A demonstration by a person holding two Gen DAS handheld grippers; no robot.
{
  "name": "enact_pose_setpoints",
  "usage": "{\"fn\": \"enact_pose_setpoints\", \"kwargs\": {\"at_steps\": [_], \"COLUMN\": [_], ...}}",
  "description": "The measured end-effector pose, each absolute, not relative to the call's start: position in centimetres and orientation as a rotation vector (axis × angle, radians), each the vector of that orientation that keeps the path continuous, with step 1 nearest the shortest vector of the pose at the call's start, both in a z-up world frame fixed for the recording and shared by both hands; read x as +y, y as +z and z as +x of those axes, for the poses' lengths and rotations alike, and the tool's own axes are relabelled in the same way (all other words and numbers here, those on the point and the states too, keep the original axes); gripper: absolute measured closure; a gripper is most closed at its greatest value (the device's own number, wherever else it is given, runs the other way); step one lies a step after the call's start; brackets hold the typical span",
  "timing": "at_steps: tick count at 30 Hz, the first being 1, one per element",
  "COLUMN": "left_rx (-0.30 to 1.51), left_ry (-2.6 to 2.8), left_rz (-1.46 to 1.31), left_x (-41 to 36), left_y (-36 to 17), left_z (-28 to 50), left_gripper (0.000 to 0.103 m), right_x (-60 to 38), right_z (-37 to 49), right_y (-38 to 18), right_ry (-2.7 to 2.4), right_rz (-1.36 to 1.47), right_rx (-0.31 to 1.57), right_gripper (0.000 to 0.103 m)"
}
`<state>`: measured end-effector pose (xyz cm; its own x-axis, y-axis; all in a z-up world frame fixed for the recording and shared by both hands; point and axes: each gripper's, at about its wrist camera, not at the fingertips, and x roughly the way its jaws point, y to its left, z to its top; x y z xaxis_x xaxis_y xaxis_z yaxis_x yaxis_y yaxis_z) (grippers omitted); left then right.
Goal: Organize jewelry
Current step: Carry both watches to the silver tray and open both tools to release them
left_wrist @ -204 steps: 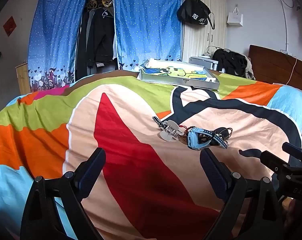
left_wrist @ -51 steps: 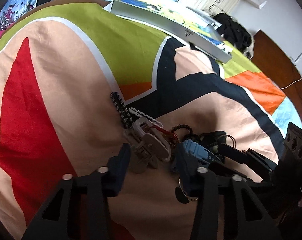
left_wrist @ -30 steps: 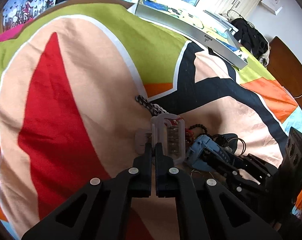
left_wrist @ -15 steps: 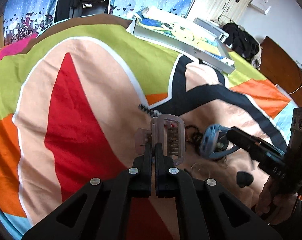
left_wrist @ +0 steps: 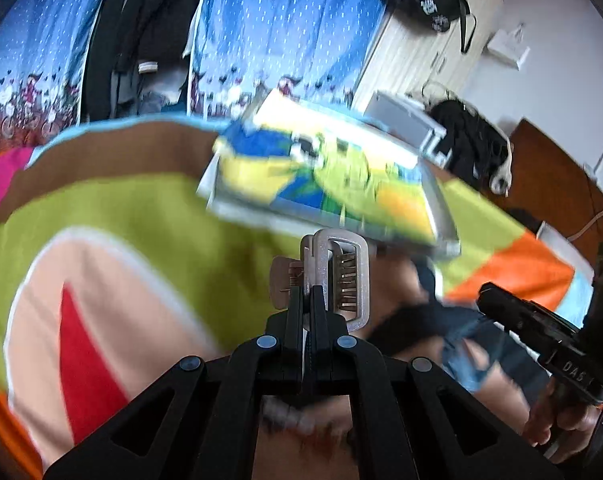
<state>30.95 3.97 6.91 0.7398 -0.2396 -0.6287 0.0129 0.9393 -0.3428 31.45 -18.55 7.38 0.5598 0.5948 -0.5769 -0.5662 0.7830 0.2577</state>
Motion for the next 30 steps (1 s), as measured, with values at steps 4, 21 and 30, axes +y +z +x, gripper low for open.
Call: {"fn": "enact_pose_setpoints", "kwargs": {"at_steps": [4,21,30], "left_rx": [0.671,0.829,0.719], "left_ry": [-0.128,-0.102,-0.063], "left_rz": [-0.306,-0.296,-0.361], "left_x": [3.9,1.7,2.7], "left_y": [8.3,2.4,3.8], "left_z": [35.6,47.3,43.1], "left_gripper": [0.102,0.102,0.038], "right_x": [-18.7,-21.3,-22.8], "right_z": [36.6,47.0,41.9], "right_y": [10.1,2.9,6.0], "right_ry": [0.635,0.44,0.385], "right_rz": [0.024,0.133,0.071], "right_rx": [0.621,0.694,0.529], "right_gripper": [0.08,0.076,0.021]}}
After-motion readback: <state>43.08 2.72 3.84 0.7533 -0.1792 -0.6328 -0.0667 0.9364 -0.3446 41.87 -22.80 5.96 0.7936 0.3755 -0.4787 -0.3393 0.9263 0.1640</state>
